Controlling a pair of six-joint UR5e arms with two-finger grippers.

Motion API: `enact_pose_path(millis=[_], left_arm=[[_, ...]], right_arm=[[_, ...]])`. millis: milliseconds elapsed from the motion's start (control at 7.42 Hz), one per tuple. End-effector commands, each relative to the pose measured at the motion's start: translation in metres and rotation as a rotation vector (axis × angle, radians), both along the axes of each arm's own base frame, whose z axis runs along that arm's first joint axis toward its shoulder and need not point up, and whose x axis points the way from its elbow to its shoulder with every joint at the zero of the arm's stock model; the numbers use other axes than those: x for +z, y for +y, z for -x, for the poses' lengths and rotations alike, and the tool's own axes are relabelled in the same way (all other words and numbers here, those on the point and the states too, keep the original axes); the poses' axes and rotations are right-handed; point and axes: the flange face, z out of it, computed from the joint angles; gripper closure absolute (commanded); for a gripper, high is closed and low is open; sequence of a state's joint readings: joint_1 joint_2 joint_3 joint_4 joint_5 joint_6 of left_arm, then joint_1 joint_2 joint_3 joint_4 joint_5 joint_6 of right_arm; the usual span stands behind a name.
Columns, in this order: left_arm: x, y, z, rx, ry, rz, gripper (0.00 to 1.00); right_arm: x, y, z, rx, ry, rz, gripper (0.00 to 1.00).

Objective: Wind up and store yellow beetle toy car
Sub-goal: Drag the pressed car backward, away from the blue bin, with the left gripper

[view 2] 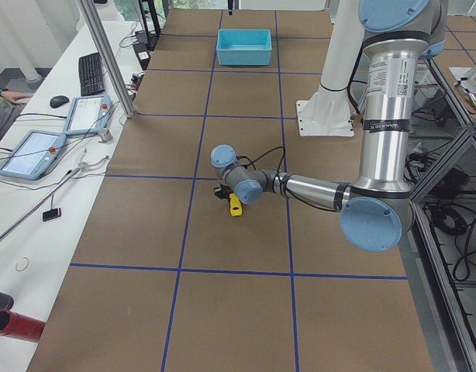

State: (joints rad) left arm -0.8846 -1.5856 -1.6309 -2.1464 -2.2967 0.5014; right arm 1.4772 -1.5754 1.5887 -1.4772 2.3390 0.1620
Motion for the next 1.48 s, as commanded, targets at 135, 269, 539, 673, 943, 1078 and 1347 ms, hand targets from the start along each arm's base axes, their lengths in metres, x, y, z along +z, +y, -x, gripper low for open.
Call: enact_pose_path(millis=[135, 269, 539, 673, 943, 1078, 1347], left_arm=[[0.025, -0.003, 0.010, 0.009, 0.051, 0.006, 1.00], [0.025, -0.006, 0.015, 0.004, 0.059, 0.010, 1.00], [0.025, -0.007, 0.019, 0.006, 0.071, 0.021, 1.00], [0.026, -0.007, 0.022, 0.002, 0.070, 0.024, 1.00], [0.036, 0.003, 0.029, 0.006, 0.070, 0.032, 1.00], [0.039, 0.006, 0.031, 0.007, 0.071, 0.033, 1.00], [0.044, 0.010, 0.035, 0.006, 0.073, 0.030, 1.00]], right_arm=[[-0.001, -0.001, 0.000, 0.000, -0.002, -0.001, 0.00], [-0.001, -0.001, 0.000, 0.000, -0.002, -0.001, 0.00], [-0.001, -0.001, 0.000, 0.000, -0.002, -0.001, 0.00], [-0.001, -0.001, 0.000, 0.000, -0.002, -0.001, 0.00], [-0.001, -0.001, 0.000, 0.000, -0.004, -0.001, 0.00], [-0.001, -0.001, 0.000, 0.000, -0.002, -0.001, 0.00], [-0.001, -0.001, 0.000, 0.000, -0.004, -0.001, 0.00]])
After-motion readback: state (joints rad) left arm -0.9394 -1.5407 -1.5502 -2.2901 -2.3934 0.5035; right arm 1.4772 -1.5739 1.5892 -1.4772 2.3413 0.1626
